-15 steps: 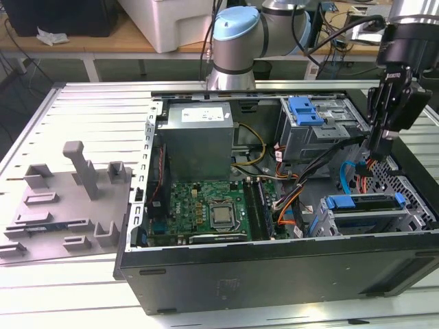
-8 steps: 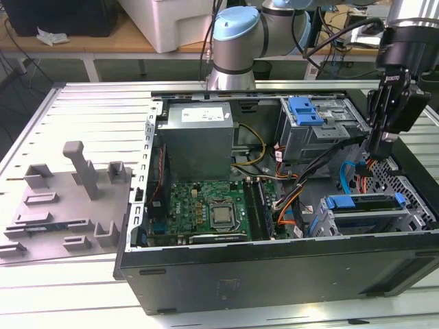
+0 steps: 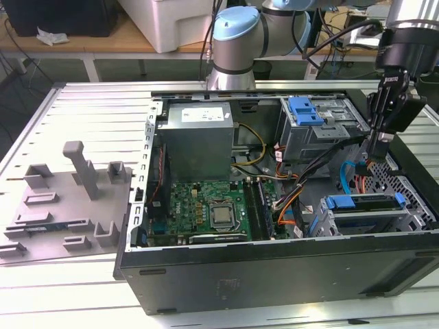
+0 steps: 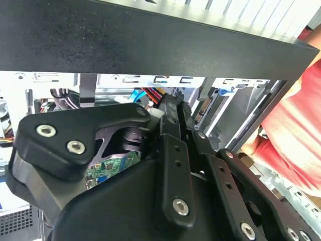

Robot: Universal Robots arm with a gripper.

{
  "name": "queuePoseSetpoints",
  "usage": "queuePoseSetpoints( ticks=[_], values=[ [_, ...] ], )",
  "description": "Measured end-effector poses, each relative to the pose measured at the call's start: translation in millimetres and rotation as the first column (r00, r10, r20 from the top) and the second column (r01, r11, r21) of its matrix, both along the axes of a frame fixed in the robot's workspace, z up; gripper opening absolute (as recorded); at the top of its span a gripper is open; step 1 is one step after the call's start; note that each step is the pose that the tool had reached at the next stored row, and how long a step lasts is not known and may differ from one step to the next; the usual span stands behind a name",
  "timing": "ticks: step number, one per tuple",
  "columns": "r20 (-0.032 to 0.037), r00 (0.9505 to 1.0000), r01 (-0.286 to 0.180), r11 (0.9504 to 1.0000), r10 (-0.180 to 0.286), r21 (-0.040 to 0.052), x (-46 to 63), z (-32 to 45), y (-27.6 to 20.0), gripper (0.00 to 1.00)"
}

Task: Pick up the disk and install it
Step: 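Insert the first disk wire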

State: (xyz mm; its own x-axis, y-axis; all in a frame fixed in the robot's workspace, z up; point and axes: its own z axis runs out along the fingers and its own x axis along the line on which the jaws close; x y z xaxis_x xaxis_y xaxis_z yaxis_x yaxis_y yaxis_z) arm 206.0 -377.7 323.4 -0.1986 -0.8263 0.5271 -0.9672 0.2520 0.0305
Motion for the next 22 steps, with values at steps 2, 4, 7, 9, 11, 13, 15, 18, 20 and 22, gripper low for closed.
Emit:
queuePoseSetpoints(
  ticks=[2,4,7,9,11,13,15,18,20,22],
  values=[
    [0.0000,1.0000,0.003,1.0000,-0.003,-0.0014,0.0,-0.5,0.0,0.17],
    [0.0001,1.0000,0.006,1.0000,-0.006,-0.0021,0.0,-0.6,0.0,0.17],
    [0.0000,1.0000,0.007,1.0000,-0.007,-0.0017,0.0,-0.7,0.0,0.17],
    [0.0000,1.0000,0.007,1.0000,-0.007,-0.0007,-0.3,-0.6,-0.3,0.17],
    [0.0000,1.0000,0.007,1.0000,-0.007,0.0005,-0.7,0.4,-1.6,0.17],
    [0.0000,1.0000,0.007,1.0000,-0.007,0.0011,-1.3,3.3,-2.6,0.17],
    [0.0000,1.0000,0.007,1.0000,-0.007,0.0014,-1.8,3.9,-3.6,0.17],
    [0.0001,1.0000,0.007,1.0000,-0.007,0.0044,-2.2,4.2,-6.0,0.17],
    [0.0002,1.0000,0.007,0.9999,-0.007,0.0073,-2.6,4.3,-8.0,0.17],
    [0.0003,1.0000,0.007,0.9999,-0.007,0.0103,-3.0,4.4,-9.9,0.17]
  ],
)
